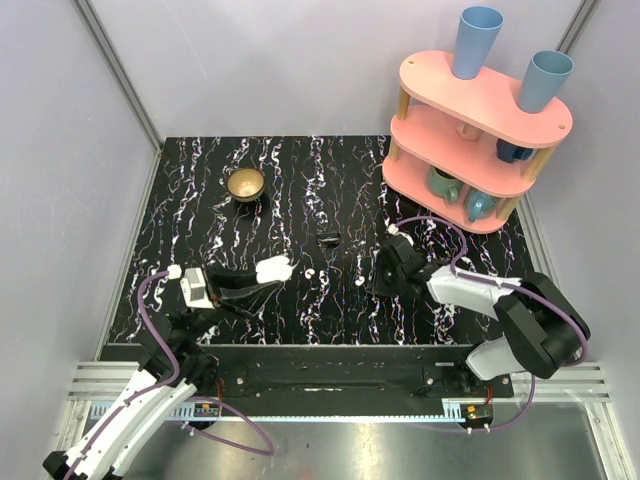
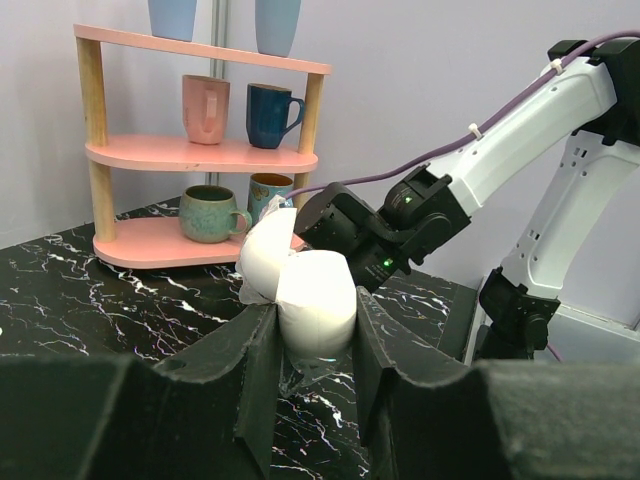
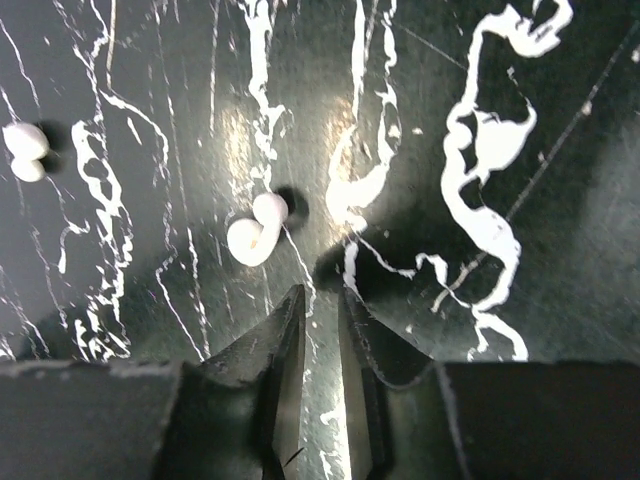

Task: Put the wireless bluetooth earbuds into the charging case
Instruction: Adjust the right earbud at the center of the board, then pick up the right earbud from the center of the board.

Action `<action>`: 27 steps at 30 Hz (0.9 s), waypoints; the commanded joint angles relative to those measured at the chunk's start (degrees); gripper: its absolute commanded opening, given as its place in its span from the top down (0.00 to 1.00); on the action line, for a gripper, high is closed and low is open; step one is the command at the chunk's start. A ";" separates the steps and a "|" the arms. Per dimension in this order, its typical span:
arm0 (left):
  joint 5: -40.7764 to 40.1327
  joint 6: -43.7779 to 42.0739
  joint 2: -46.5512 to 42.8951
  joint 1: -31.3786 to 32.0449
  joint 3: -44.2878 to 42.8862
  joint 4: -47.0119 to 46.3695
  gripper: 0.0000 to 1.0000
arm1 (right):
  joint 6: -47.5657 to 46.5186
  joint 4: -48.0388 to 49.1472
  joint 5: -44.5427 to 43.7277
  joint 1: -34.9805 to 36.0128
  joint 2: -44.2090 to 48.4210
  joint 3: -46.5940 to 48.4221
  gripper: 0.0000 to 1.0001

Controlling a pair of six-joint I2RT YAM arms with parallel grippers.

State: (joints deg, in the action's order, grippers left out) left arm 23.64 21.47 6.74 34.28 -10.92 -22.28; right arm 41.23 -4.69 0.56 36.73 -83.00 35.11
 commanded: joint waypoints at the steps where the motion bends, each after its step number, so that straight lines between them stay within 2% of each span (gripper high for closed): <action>1: -1.14 0.59 0.11 0.08 -1.30 -2.50 1.00 | -5.88 -4.98 -1.96 0.80 5.29 -0.22 0.71; 6: -0.61 0.76 0.46 0.08 -1.39 -2.50 1.00 | -20.91 -4.98 -3.01 0.71 7.59 2.94 0.59; 8: -0.44 0.85 0.38 0.08 -1.47 -2.41 1.00 | -22.76 -5.60 -4.16 0.71 6.72 4.78 0.59; 10: -0.35 0.85 0.03 0.08 -1.74 -1.89 1.00 | -23.74 -6.81 -1.18 0.71 5.05 6.97 0.58; 13: -0.87 0.85 -0.76 0.08 -2.00 -0.75 1.00 | -18.84 -12.78 -5.30 0.62 0.84 11.80 0.62; 18: -1.23 0.94 -1.82 0.08 -1.74 0.13 1.00 | -13.65 -13.51 1.98 0.45 -4.27 13.58 0.67; 22: -1.31 0.24 -2.44 0.08 -2.53 1.71 1.00 | -7.32 -10.52 1.47 0.45 -2.26 9.90 0.69; 27: -1.40 0.23 -2.61 0.08 -2.27 1.63 1.00 | -4.23 -9.02 -0.29 0.36 2.92 6.73 0.68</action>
State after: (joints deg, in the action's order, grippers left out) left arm 23.46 21.63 4.84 34.28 -10.92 -19.46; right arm 32.36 -15.70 1.08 36.86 -85.10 43.53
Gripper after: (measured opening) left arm 0.340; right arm 0.309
